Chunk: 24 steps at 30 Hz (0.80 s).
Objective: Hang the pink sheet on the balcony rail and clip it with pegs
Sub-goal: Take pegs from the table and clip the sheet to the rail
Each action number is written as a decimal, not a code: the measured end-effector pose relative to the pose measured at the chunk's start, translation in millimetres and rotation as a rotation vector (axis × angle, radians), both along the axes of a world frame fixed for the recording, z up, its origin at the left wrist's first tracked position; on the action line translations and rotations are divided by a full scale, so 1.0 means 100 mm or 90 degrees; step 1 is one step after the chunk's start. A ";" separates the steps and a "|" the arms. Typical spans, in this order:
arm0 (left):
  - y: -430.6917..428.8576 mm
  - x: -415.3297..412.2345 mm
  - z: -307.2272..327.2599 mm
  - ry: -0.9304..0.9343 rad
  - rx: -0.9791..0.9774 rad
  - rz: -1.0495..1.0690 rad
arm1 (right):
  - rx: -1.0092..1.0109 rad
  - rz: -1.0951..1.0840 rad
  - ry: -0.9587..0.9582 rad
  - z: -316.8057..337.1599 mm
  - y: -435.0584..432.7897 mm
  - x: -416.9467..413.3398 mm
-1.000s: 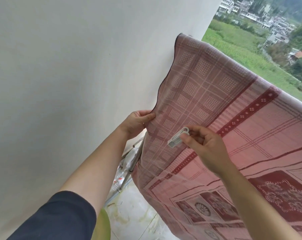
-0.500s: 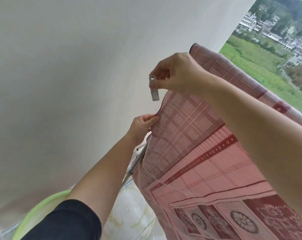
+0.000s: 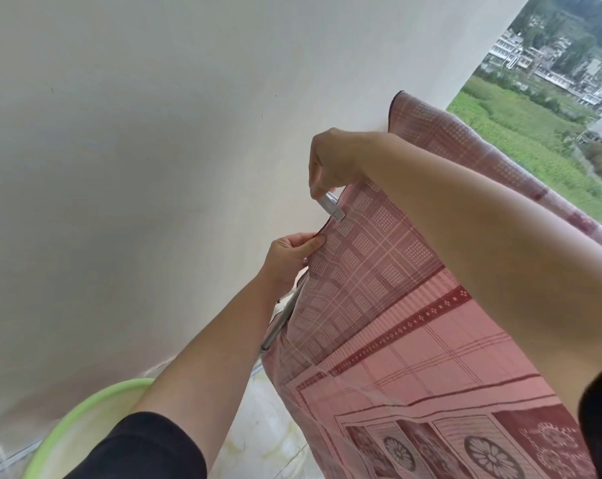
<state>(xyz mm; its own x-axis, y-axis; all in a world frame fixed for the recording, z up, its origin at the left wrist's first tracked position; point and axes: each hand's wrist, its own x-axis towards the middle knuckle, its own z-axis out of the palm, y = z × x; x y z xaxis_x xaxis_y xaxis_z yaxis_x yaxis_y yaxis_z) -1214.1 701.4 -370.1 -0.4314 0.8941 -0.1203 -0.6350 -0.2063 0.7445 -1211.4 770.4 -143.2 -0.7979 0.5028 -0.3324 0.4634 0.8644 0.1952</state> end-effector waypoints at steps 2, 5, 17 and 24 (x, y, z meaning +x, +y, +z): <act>-0.01 0.00 0.00 0.004 -0.005 0.001 | 0.012 -0.004 -0.025 -0.05 0.00 -0.02; -0.02 -0.01 0.01 0.013 -0.013 0.002 | 0.027 -0.002 -0.058 -0.11 -0.01 -0.05; -0.13 -0.04 0.13 0.176 -0.113 -0.001 | 0.162 0.146 0.220 -0.25 -0.11 0.29; -0.52 0.03 -0.28 0.597 -0.328 0.088 | 0.278 0.197 0.592 -1.20 -0.35 1.34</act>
<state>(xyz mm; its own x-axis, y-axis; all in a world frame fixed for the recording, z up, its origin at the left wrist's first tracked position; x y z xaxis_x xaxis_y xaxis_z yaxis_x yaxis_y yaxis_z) -1211.5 649.8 -397.9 -0.6409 0.7668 -0.0368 0.2383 0.2443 0.9400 -1077.5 734.9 -262.9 -0.7583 0.1633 0.6311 0.3616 0.9109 0.1987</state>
